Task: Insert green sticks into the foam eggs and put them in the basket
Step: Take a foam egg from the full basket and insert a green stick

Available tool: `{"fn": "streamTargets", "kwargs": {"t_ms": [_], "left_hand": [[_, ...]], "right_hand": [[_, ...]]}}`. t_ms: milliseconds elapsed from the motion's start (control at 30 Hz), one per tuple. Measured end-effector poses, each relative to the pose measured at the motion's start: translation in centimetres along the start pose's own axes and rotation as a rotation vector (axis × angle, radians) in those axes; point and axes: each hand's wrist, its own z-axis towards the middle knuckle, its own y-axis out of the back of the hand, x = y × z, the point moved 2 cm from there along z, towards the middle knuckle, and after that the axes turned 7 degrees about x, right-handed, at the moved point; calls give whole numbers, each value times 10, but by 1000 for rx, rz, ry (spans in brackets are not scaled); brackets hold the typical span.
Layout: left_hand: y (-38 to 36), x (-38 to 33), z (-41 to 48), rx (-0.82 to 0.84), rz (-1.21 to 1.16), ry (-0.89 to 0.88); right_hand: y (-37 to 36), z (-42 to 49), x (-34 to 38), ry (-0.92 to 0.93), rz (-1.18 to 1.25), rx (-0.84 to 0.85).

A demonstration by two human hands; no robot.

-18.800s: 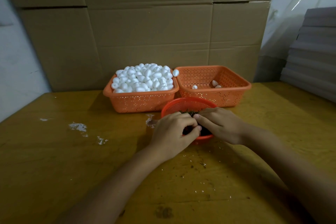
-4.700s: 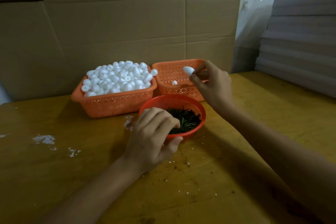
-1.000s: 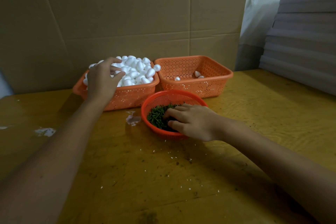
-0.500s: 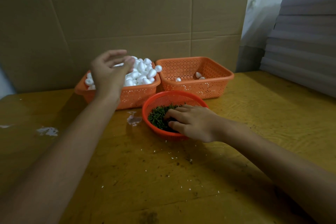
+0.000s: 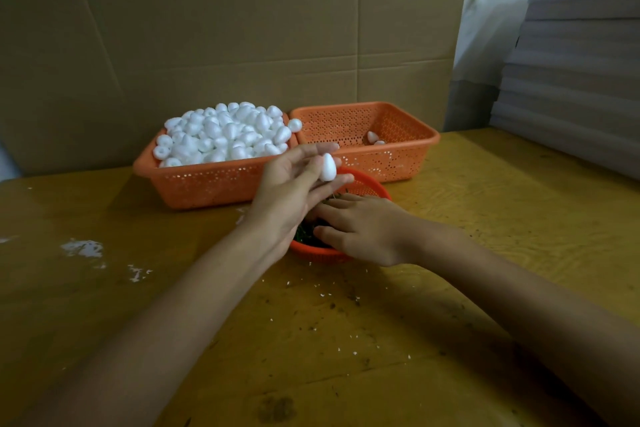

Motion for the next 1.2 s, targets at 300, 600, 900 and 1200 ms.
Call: {"fn": "streamTargets", "kwargs": {"t_ms": [300,600,900,1200], "left_hand": [[1,-5,-7,99,-24,-22],[5,-6,-8,175,-145,8],[5,-7,-9,198,-199,29],[6,-8,-9,230,-204,24]], "right_hand": [[0,1,0,2,-21,-6],[-1,1,0,-12,-44,0],[-1,1,0,-17,-62,-1],[0,1,1,-21,-71,-4]]}}
